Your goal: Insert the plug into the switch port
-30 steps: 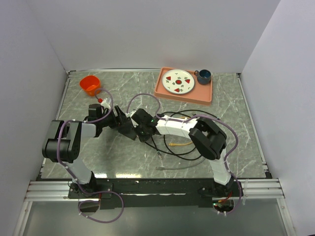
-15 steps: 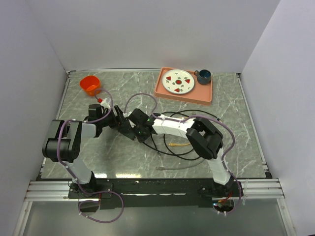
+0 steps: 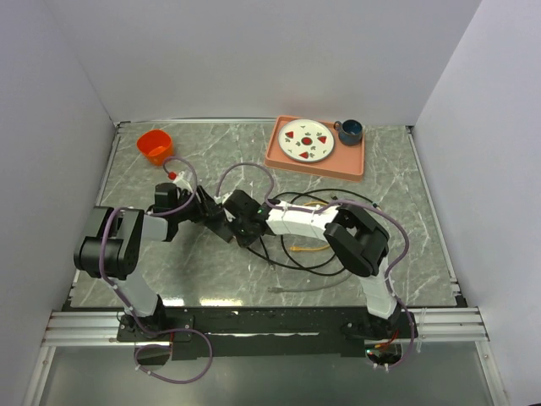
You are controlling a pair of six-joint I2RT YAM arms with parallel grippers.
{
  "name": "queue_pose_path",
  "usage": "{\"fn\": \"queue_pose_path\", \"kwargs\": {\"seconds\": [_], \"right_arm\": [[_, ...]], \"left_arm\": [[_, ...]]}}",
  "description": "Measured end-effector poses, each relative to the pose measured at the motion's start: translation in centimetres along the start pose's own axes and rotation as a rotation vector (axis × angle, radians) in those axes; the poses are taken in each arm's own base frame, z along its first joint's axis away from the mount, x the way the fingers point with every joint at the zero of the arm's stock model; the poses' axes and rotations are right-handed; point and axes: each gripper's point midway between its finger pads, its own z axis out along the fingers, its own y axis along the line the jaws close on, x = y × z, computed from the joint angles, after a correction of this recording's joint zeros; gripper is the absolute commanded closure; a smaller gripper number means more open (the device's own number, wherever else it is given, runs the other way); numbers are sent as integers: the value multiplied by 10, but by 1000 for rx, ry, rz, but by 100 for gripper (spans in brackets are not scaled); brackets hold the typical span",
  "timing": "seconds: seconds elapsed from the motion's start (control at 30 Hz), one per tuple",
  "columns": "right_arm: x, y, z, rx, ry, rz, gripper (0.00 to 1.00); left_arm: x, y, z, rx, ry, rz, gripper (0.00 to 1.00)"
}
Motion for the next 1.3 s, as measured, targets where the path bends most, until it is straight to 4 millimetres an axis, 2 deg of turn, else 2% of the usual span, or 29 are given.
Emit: {"fn": "queue_pose_path", "kwargs": {"seconds": [0.23,0.43,0.57,0.67,0.73,0.87,1.0,1.13,1.3], "right_arm": [[3,2,-2,-26,1,-7,100],[4,2,-3,-27,6,12,100],[6,2,-3,-23,13,24,100],[5,2,-4,-19,12,31,100],[6,1,-5,-17,4,34,100],[14,-4,-10,2,-17,39,100],[19,-9,-17,18,-37,42,100],[21,-17,-24,58,-59,43,100],[13,-28,-30,100,-106,51,100]], "left_arm": [[4,-4,4,-5,9,39,49],[4,-7,-1,-21,-5,47,51],[0,-20,-5,-27,-48,72,51],[-6,-40,-5,-7,-90,104,52],[-5,-52,-3,14,-96,115,52],[2,-60,1,32,-83,99,53],[8,-48,6,-7,-68,73,51],[28,-17,9,-131,-4,26,51],[26,-16,11,-145,-6,7,51]]}}
